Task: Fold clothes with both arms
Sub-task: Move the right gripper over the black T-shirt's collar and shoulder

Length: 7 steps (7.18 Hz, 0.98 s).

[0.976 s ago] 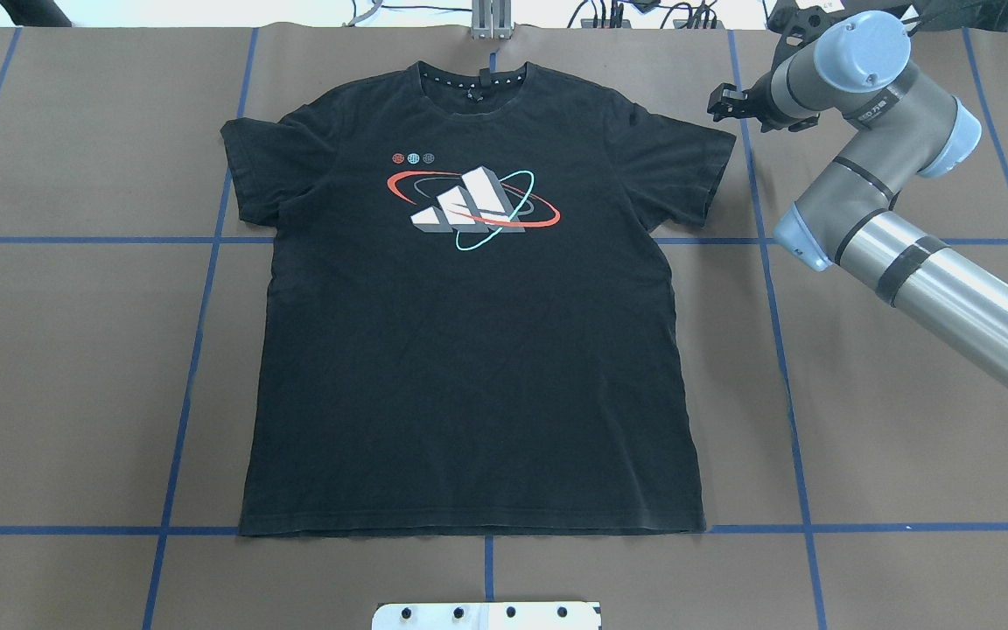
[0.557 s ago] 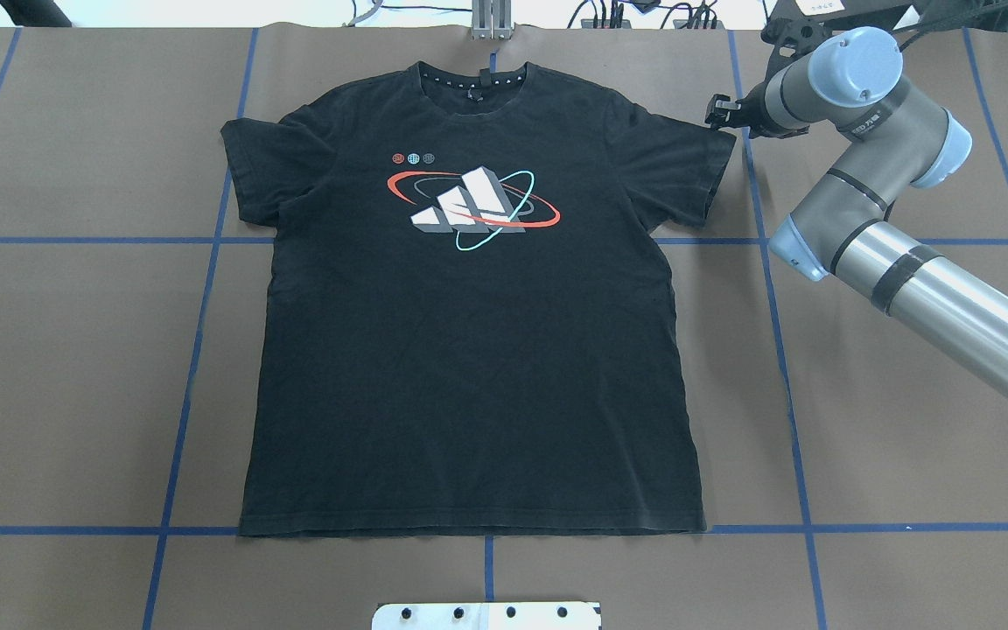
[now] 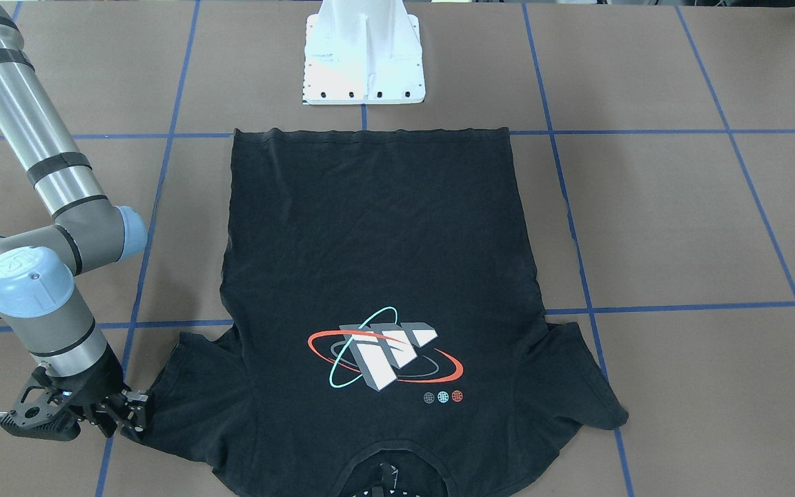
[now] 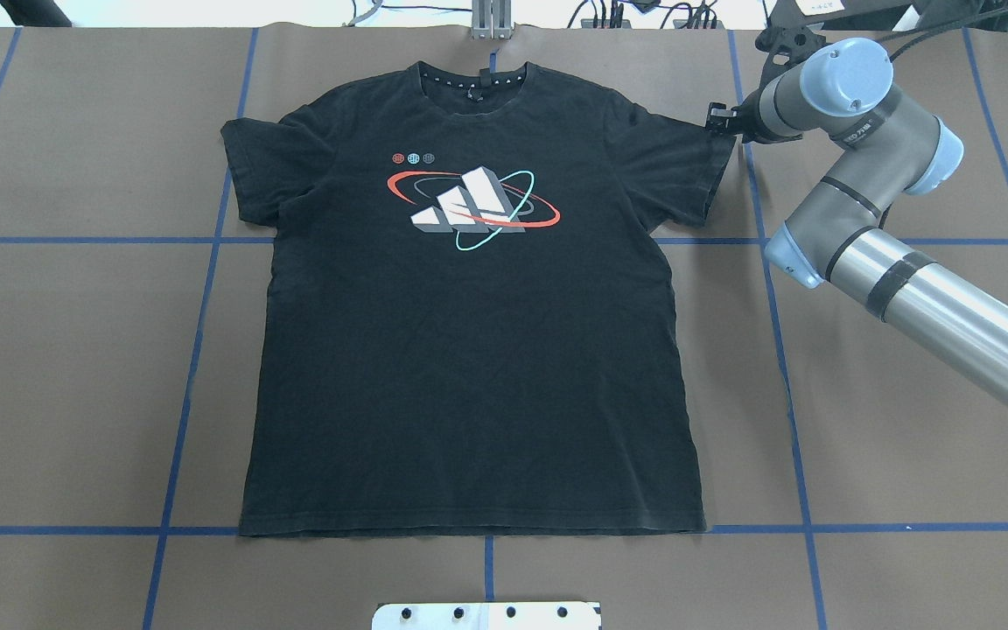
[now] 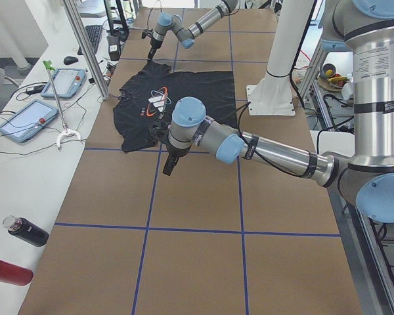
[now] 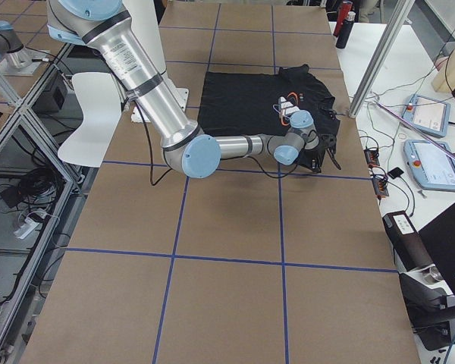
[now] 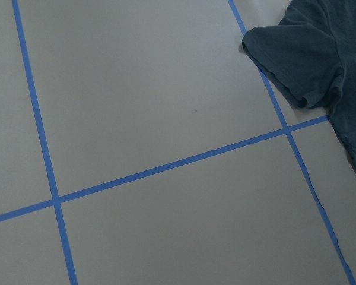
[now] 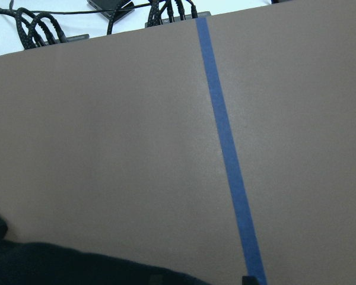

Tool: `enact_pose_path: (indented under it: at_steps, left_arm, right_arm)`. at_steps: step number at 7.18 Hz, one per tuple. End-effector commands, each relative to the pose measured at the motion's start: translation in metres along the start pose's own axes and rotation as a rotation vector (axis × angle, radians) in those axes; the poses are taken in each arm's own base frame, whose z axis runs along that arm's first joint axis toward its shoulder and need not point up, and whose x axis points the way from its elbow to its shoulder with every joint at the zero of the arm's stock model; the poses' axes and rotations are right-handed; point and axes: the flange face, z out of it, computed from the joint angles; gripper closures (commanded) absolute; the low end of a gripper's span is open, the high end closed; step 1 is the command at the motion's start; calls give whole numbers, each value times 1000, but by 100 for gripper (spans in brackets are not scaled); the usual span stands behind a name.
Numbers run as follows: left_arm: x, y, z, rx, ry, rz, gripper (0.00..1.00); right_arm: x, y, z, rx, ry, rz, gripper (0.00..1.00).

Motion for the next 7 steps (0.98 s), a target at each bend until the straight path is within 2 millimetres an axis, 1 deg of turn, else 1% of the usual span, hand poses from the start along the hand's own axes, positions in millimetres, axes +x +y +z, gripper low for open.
enact_pose_path:
  at_steps: [1, 2, 3, 4, 5, 6, 7]
  left_arm:
    - [0, 1, 0, -1, 0, -1, 0]
    - [0, 1, 0, -1, 0, -1, 0]
    - [0, 1, 0, -1, 0, -1, 0]
    - [0, 1, 0, -1, 1, -1, 0]
    - [1, 1, 0, -1, 6, 0, 0]
    - [5, -1, -5, 8, 7, 7, 0]
    - [6, -1, -4, 7, 9, 8, 0]
  right_arm:
    - [0, 0, 1, 1, 3, 0, 70]
    - [1, 1, 1, 1, 4, 0, 92]
    - [-2, -1, -2, 3, -5, -1, 100]
    - [-12, -6, -14, 12, -34, -2, 100]
    - [-18, -5, -41, -2, -103, -8, 100]
    - [4, 18, -62, -46, -150, -21, 100]
    - [21, 27, -68, -50, -150, -23, 100]
